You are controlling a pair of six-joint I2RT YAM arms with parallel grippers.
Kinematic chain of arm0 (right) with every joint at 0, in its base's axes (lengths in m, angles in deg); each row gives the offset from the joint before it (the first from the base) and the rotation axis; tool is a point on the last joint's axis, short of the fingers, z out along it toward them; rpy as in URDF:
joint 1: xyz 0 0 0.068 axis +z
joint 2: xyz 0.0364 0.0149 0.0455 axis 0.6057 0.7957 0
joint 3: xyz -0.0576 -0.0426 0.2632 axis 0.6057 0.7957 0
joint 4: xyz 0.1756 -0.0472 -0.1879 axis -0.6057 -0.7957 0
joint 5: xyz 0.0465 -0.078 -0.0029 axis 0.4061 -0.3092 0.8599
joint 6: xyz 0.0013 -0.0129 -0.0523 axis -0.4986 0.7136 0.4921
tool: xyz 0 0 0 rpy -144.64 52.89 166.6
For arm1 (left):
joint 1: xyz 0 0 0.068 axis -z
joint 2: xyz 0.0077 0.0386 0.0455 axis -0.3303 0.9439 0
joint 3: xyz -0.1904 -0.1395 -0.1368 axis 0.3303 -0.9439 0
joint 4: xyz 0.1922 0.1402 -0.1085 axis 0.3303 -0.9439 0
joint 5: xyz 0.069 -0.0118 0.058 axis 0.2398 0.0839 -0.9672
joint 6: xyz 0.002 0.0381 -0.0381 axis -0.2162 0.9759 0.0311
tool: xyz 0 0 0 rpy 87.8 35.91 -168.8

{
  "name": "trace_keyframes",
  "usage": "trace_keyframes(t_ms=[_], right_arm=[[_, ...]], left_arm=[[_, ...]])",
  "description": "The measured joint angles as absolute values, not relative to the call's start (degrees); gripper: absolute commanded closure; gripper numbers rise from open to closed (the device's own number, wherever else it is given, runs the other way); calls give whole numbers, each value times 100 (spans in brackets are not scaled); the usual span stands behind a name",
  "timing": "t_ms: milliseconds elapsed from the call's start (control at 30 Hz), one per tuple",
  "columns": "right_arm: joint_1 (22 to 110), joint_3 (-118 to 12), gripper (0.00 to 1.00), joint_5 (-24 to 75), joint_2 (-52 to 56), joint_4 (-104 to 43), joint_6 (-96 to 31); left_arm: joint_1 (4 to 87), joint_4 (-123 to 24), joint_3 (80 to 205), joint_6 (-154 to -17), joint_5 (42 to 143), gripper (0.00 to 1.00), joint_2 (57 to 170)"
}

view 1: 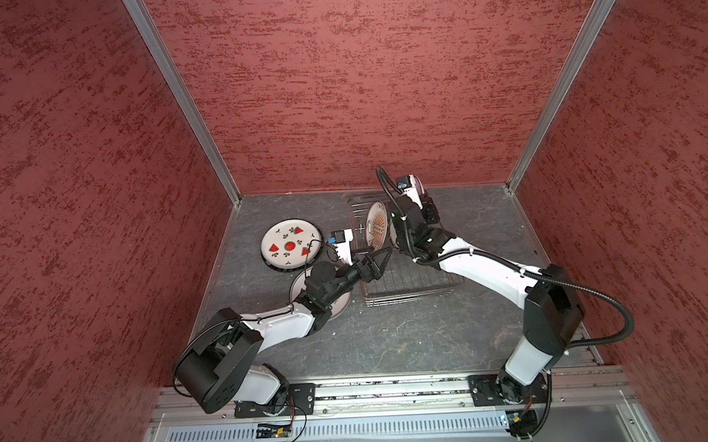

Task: Unload the plates from the dish rack
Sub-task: 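Lift the sunburst plate out of the rack with the right gripper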

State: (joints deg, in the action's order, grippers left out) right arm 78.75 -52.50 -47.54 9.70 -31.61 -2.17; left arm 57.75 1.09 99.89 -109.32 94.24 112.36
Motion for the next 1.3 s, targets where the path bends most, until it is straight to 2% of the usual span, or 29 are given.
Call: trace_keyframes(t_ms=[400, 667, 833, 1033, 1300], right_arm=[[8022, -3650, 100, -5034, -997, -2086, -188], [8022, -2627, 100, -4448, -2446, -1876, -796], [8020, -2070, 100, -3557, -3266, -1852, -1301], [7956, -1326, 100, -1893, -4086, -1598, -1935], [7679, -881, 100, 192, -4258, -1122, -2748]], left_arm=[[6028, 83, 9993, -10777, 9330, 1, 11094], [6314, 0, 10126, -10554, 9229, 1, 11044], [6384, -120, 10126, -10388, 9151, 1, 10880], [6330, -376, 10100, -10242, 9203, 1, 10447], [6231, -597, 9606, -10231, 9105, 1, 9816]])
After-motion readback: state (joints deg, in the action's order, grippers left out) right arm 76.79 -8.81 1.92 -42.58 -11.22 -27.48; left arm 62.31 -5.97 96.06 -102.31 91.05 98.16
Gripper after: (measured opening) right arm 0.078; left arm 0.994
